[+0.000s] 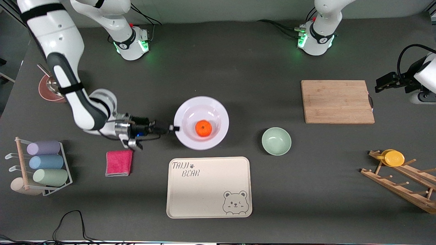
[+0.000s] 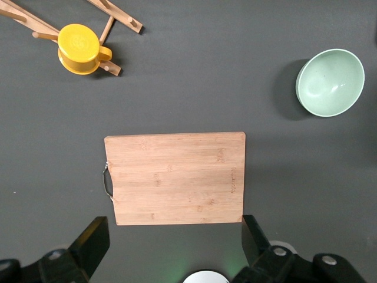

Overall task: Place orange and plate with both arms
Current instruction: 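Drag the plate onto the bear tray with the right gripper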

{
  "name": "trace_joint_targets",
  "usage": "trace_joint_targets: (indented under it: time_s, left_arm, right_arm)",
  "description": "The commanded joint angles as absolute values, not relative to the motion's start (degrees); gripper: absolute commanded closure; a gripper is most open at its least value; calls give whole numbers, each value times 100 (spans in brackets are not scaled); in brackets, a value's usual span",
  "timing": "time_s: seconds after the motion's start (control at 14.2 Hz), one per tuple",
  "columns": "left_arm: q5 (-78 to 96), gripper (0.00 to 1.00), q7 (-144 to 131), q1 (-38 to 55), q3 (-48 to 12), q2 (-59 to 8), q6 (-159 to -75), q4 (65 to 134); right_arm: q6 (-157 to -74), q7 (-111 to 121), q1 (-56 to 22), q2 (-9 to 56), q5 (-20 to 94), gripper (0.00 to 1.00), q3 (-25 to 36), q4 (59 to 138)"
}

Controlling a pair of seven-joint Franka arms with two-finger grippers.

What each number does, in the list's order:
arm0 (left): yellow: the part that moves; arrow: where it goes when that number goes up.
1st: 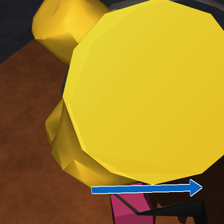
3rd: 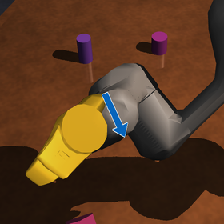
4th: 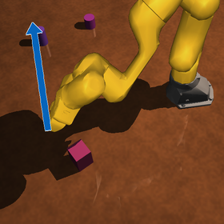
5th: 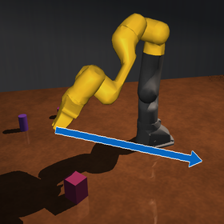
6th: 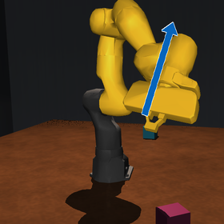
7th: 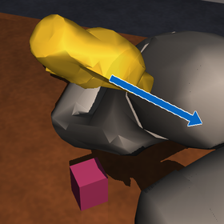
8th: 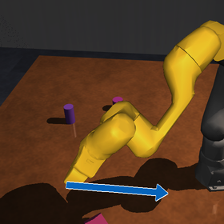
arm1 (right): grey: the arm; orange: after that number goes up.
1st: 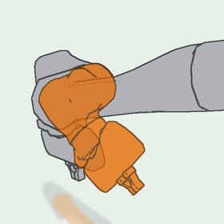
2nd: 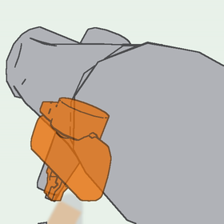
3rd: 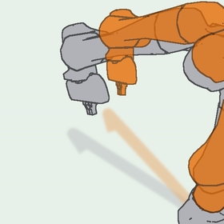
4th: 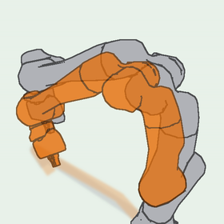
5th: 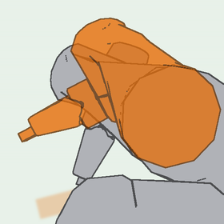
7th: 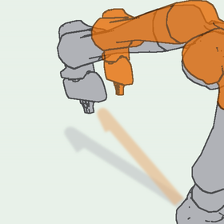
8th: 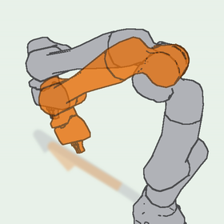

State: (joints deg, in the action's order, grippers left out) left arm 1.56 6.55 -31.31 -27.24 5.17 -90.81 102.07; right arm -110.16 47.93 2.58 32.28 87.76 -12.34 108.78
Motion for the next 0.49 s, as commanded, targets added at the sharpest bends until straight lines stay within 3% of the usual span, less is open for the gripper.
trace_joint_targets:
  time_s: [0.0, 0.14, 0.42]
  left_arm:
    - [211, 0, 694, -3120, -2689, 712, -9184, 10371]
    - [193, 0, 694, -3120, -2689, 721, -9176, 10371]
    - [193, 0, 694, -3120, -2689, 712, -9176, 10371]
  right_arm:
    - [-10933, 4054, 229, 4435, 8211, 100, -1266, 9049]
    - [-10960, 3702, 133, 4981, 8025, 100, -1274, 8143]
    - [-11451, 3577, -96, 5764, 8016, 100, -1274, 7078]
